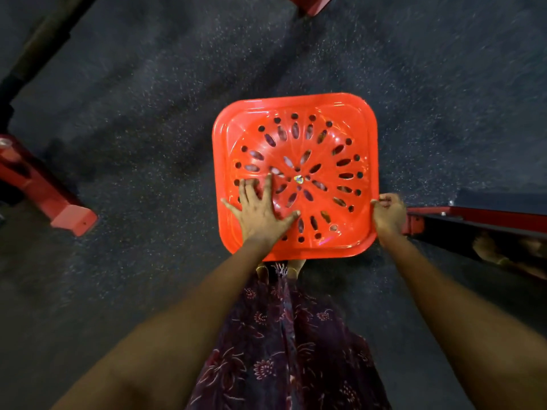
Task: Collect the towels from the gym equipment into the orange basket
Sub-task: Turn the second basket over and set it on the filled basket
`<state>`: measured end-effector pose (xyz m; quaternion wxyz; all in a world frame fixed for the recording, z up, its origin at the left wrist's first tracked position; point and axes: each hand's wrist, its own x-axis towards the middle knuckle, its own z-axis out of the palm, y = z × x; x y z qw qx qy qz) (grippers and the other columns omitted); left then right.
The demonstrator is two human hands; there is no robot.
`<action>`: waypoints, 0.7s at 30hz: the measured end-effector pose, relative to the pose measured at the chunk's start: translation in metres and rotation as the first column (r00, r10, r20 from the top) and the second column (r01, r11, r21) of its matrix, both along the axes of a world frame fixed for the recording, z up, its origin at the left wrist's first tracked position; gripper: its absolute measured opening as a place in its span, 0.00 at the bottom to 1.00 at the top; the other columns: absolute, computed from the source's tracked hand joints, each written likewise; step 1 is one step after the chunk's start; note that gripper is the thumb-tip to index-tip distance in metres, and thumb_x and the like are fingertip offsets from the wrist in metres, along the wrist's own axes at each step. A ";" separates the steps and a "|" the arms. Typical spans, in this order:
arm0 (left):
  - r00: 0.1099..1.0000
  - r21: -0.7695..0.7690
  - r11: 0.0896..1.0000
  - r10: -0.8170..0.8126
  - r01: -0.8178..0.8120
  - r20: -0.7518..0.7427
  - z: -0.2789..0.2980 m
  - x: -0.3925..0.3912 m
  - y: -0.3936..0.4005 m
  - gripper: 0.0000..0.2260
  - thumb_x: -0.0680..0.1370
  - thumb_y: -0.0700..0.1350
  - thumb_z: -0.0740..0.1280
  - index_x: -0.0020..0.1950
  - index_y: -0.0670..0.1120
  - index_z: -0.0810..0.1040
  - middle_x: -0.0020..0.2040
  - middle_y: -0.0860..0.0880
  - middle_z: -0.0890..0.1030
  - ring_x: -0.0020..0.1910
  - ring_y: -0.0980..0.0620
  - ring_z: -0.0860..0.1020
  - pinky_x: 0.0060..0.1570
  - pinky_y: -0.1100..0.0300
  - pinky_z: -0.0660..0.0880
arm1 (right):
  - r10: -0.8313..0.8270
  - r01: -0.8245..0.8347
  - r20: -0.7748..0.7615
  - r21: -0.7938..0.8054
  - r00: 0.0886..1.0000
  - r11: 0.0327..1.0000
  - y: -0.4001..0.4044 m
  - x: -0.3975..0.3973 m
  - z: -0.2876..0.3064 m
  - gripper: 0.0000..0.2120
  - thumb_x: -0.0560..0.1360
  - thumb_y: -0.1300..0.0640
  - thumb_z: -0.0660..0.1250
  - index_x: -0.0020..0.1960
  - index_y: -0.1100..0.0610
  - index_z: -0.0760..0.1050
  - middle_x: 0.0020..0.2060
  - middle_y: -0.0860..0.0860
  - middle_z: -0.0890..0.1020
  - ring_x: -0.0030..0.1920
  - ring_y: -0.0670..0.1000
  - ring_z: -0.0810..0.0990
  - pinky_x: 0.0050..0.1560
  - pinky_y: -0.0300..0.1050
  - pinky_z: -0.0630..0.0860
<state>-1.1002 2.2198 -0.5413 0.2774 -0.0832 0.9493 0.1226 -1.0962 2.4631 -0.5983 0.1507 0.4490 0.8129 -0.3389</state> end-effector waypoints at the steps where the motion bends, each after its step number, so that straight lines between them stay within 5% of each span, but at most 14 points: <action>1: 1.000 0.005 1.000 0.015 -0.015 0.001 -0.003 0.002 0.002 0.44 0.68 0.71 0.62 0.78 0.56 0.48 0.76 0.42 0.53 0.77 0.44 0.44 0.69 0.31 0.39 | 0.016 -0.016 0.000 -0.010 1.000 1.000 0.002 0.003 -0.002 0.09 0.74 0.61 0.66 0.53 0.62 0.76 0.52 0.62 0.80 0.55 0.60 0.78 0.59 0.49 0.71; 4: 1.000 0.004 1.000 0.010 -0.010 -0.013 -0.006 -0.002 0.000 0.44 0.68 0.71 0.62 0.77 0.56 0.48 0.76 0.42 0.53 0.77 0.44 0.44 0.69 0.32 0.39 | 0.048 -0.048 0.023 -0.019 0.999 0.999 0.002 0.000 0.002 0.08 0.76 0.58 0.64 0.50 0.60 0.78 0.52 0.61 0.80 0.54 0.60 0.78 0.56 0.49 0.73; 7: 1.000 0.012 1.000 0.006 -0.006 -0.018 -0.007 0.000 -0.002 0.45 0.68 0.71 0.62 0.77 0.56 0.48 0.76 0.42 0.53 0.77 0.44 0.44 0.69 0.32 0.38 | 0.068 -0.067 -0.075 0.013 0.995 0.998 -0.013 -0.009 0.017 0.16 0.78 0.51 0.62 0.61 0.59 0.73 0.61 0.59 0.74 0.61 0.59 0.74 0.60 0.50 0.71; 10: 1.000 0.035 0.999 -0.015 0.015 0.002 -0.005 -0.001 0.000 0.44 0.69 0.70 0.62 0.78 0.55 0.46 0.78 0.43 0.49 0.77 0.44 0.43 0.69 0.32 0.39 | 0.391 -0.382 -0.166 0.086 0.905 0.920 -0.052 -0.023 0.037 0.33 0.76 0.42 0.62 0.76 0.53 0.56 0.75 0.57 0.58 0.74 0.57 0.59 0.71 0.56 0.59; 12: 0.996 0.043 0.995 -0.091 0.091 -0.008 -0.006 -0.001 0.002 0.42 0.72 0.68 0.61 0.78 0.55 0.43 0.78 0.45 0.43 0.77 0.46 0.41 0.69 0.32 0.40 | 0.665 -0.658 -0.048 0.111 0.745 0.745 -0.079 -0.030 0.039 0.39 0.74 0.36 0.61 0.77 0.45 0.45 0.78 0.53 0.44 0.77 0.58 0.43 0.72 0.66 0.43; 14: 0.988 0.088 0.984 -0.153 0.153 -0.009 -0.010 -0.002 0.002 0.40 0.74 0.65 0.60 0.78 0.54 0.41 0.78 0.47 0.38 0.77 0.47 0.38 0.68 0.31 0.40 | 0.770 -0.774 0.081 0.087 0.632 0.627 -0.095 -0.033 0.035 0.42 0.72 0.32 0.59 0.76 0.41 0.40 0.76 0.53 0.35 0.75 0.63 0.32 0.67 0.73 0.36; 18: 0.968 0.122 0.964 -0.243 0.235 0.058 -0.013 -0.007 0.000 0.40 0.76 0.65 0.56 0.76 0.51 0.35 0.77 0.47 0.33 0.75 0.45 0.32 0.66 0.29 0.38 | 0.800 -0.812 0.146 0.064 0.582 0.580 -0.096 -0.032 0.033 0.46 0.70 0.28 0.57 0.75 0.41 0.33 0.74 0.55 0.29 0.72 0.66 0.27 0.64 0.76 0.33; 21: 0.935 0.086 0.951 -0.307 0.296 0.180 -0.017 -0.012 -0.005 0.50 0.70 0.71 0.60 0.71 0.52 0.26 0.74 0.45 0.26 0.73 0.41 0.27 0.63 0.27 0.34 | 0.816 -0.833 0.185 0.033 0.549 0.553 -0.096 -0.035 0.038 0.53 0.65 0.26 0.61 0.75 0.42 0.31 0.73 0.56 0.27 0.71 0.67 0.26 0.63 0.75 0.31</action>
